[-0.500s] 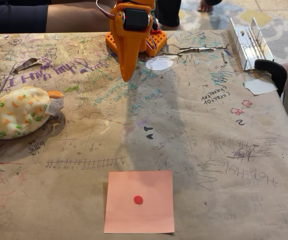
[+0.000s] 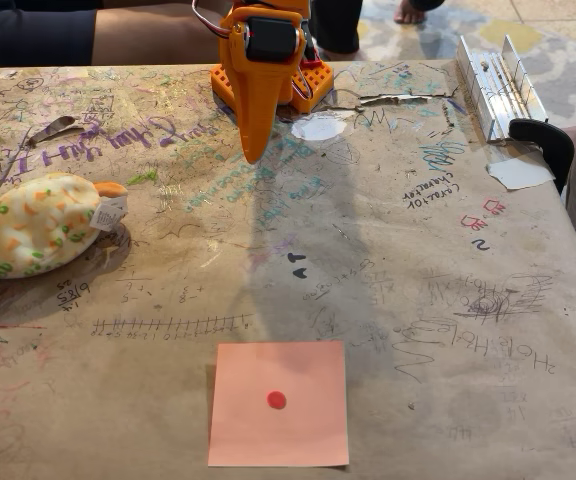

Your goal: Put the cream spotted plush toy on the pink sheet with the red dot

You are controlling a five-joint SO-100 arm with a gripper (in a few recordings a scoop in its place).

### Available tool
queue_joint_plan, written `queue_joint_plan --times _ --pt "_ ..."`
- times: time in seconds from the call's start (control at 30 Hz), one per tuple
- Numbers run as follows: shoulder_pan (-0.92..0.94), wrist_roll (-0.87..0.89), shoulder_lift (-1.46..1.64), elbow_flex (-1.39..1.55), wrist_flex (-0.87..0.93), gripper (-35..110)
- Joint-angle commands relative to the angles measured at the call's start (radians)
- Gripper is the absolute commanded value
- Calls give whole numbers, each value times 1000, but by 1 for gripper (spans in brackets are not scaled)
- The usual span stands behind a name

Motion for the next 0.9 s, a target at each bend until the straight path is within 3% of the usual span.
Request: queue_joint_plan --times 0.0,0.23,0.4,0.5,0.7,0.87 --pt "26 -6 6 -8 -6 0" --pt "86 -14 -132 -112 -58 0" --pt "333 -52 -652 -330 -279 0" --pt "502 -81 -1022 -558 -290 0" --pt "620 -195 -1252 -730 -304 32" --pt "614 -247 -1287 -721 -290 40"
